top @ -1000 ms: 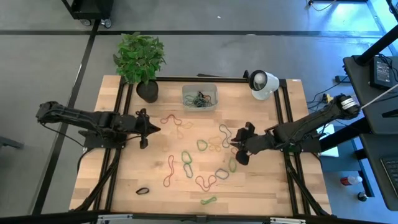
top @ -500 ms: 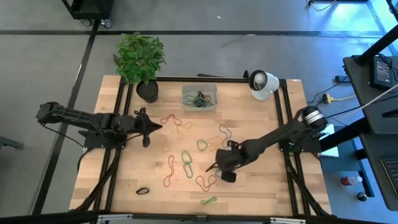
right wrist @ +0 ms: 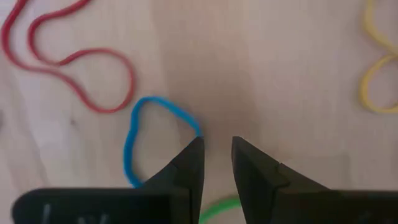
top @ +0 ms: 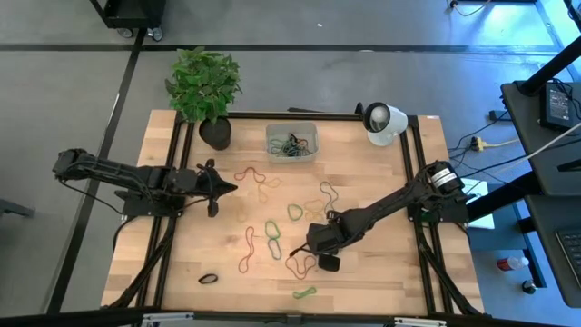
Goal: Pick and place rubber bands into bin
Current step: Put the blue rubber band into the gray bin
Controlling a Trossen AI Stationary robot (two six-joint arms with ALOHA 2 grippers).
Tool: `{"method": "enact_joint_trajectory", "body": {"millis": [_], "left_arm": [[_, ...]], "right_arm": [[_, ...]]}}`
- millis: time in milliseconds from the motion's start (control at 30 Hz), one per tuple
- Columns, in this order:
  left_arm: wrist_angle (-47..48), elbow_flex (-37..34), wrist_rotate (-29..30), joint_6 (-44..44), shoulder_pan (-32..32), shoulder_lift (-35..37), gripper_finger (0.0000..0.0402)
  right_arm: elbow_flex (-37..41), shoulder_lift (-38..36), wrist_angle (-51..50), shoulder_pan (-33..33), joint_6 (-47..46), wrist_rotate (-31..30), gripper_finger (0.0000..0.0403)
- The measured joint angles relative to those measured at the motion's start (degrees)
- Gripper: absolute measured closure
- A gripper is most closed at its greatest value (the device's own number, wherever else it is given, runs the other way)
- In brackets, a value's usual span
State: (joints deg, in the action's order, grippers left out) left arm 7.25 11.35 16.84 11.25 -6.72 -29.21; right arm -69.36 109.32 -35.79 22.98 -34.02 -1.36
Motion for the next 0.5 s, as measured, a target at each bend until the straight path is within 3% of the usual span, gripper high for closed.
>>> {"method": "enact_joint_trajectory", "body": {"millis": [367,500], "left_arm": [[-0.2,0.0,0.0,-0.5,0.0,0.0,0.0400],[-0.2,0.0,0.0,-0.5,0.0,0.0,0.0399]], "right_arm": [[-0.2,2.4,1.5,1.9,1.7,-0.1,0.0318],[-0.2,3.1,1.5,1.9,3.0,-0.3,0.0345]]}}
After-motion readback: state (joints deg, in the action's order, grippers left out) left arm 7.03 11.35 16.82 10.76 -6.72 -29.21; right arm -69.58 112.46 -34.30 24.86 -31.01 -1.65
